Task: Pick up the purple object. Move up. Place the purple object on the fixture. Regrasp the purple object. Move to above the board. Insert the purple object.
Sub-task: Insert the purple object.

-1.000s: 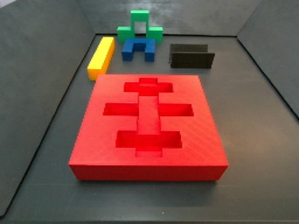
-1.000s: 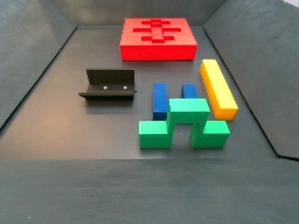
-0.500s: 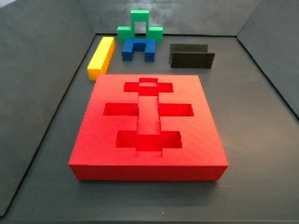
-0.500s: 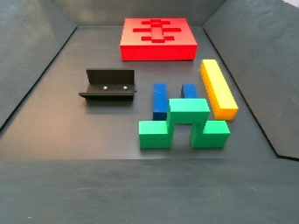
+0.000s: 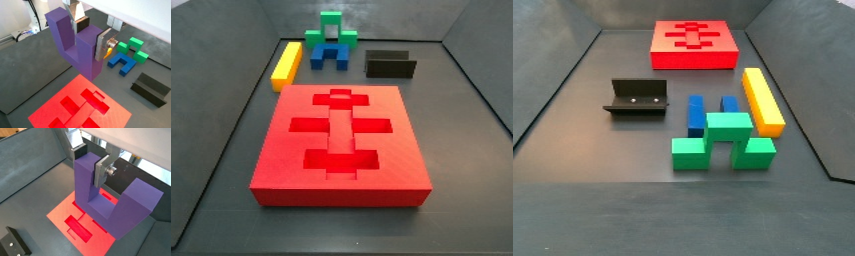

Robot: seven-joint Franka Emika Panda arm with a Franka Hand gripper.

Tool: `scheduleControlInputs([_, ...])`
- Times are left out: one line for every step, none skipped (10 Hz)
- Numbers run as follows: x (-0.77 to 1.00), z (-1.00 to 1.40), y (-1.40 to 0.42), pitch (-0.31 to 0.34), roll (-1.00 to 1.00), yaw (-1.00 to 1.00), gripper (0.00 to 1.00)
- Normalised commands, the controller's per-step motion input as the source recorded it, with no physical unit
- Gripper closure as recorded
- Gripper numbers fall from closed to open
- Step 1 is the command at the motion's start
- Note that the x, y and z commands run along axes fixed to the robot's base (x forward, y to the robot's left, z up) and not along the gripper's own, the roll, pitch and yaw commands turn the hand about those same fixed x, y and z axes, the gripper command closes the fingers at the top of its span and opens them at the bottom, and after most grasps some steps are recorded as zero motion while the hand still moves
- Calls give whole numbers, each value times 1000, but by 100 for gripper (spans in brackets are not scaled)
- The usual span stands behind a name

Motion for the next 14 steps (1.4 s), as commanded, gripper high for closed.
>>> scheduleControlInputs([386, -37, 0, 1, -134, 0, 100])
scheduleControlInputs([449, -40, 0, 0, -134, 0, 100])
scheduleControlInputs([640, -71, 0, 0, -161, 0, 100])
scheduleControlInputs([706, -209, -57, -61, -223, 43, 100])
scheduleControlInputs([766, -257, -203, -51, -179, 151, 100])
scheduleControlInputs([620, -311, -386, -60, -144, 303, 100])
scheduleControlInputs([497, -311, -457, -51, -124, 343, 100])
scheduleControlInputs([257, -360, -634, -49, -64, 306, 100])
scheduleControlInputs([49, -411, -649, -34, -30, 257, 100])
scheduleControlInputs([0, -420, -669, -31, -31, 269, 100])
scheduleControlInputs([0, -440, -549, -30, 0, 146, 100])
scheduleControlInputs([-37, -477, -357, -66, 0, 0, 100])
scheduleControlInputs([-174, -529, -231, -86, -3, -109, 100])
scheduleControlInputs([-80, -454, -134, -120, -79, -151, 100])
